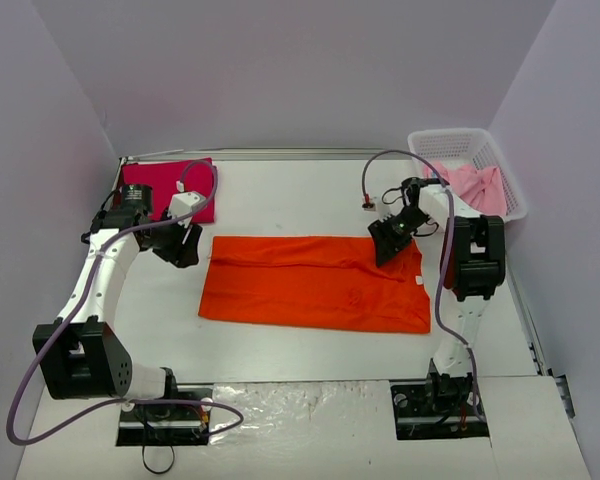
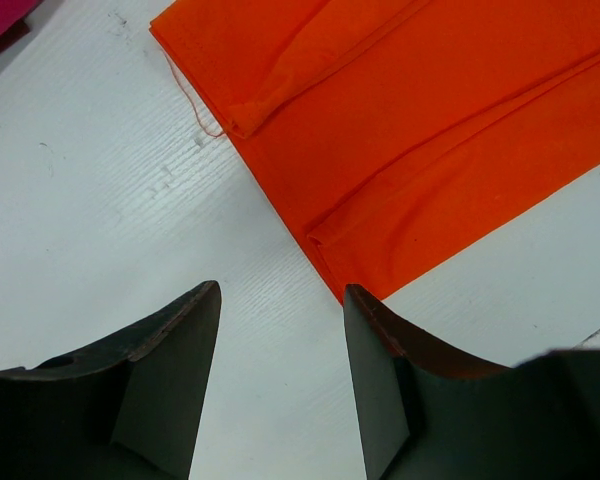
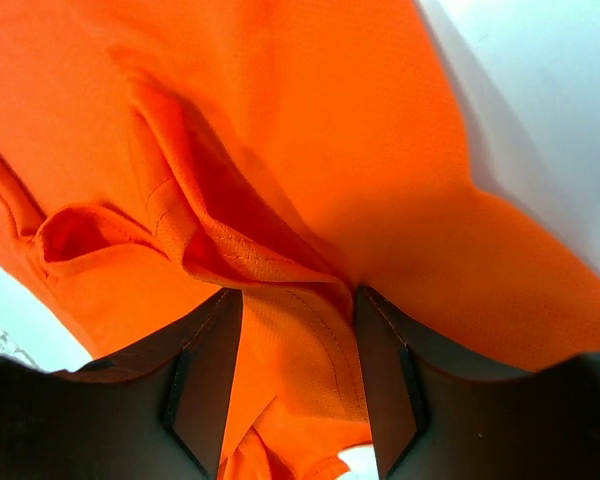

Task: Fold and stack the t-shirts
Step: Fold the other side of the tshirt into a rectangle, then rotate the tshirt 90 degrees

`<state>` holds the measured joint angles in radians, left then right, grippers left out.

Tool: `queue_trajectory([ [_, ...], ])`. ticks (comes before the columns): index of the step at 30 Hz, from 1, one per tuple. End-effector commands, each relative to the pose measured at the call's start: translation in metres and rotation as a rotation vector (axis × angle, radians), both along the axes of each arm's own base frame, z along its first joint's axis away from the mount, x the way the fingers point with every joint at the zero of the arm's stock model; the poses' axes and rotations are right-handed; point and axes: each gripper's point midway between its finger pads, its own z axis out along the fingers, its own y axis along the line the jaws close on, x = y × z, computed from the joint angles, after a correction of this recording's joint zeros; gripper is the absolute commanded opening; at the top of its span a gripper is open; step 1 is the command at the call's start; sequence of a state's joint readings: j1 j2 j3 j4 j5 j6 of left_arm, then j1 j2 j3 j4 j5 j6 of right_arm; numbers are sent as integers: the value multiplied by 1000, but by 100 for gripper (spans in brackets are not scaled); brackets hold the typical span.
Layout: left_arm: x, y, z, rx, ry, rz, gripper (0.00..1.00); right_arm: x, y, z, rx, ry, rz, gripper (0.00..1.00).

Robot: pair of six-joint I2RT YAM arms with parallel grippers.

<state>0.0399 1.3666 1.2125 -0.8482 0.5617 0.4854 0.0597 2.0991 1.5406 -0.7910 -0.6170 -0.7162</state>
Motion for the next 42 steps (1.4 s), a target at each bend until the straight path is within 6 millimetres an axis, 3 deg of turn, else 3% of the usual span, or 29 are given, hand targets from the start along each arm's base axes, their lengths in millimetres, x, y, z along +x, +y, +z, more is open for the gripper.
queue_trajectory([
  [1,-1,-5,15,-32,-50,-5,51,-25,3,29,17,-3,38,45],
  [7,-1,-6,15,-44,-59,-4,51,-51,8,44,38,-21,93,45],
  [10,-2,-8,16,-50,-60,-5,51,-74,11,46,43,28,144,46],
  [19,-7,-8,15,-51,-70,-4,52,-123,16,29,8,173,235,47],
  [24,-8,-8,17,-53,-80,-2,52,-129,17,29,2,185,243,49],
  [31,-8,-11,22,-66,-84,-15,52,-118,11,64,-41,44,196,48],
  [35,-8,-13,19,-74,-79,-21,52,-116,-6,63,-108,10,159,34],
  [38,-5,-13,17,-75,-75,-23,52,-116,-27,50,-166,22,111,4],
  [42,-1,-13,15,-73,-71,-24,52,-120,-49,32,-198,83,60,0],
])
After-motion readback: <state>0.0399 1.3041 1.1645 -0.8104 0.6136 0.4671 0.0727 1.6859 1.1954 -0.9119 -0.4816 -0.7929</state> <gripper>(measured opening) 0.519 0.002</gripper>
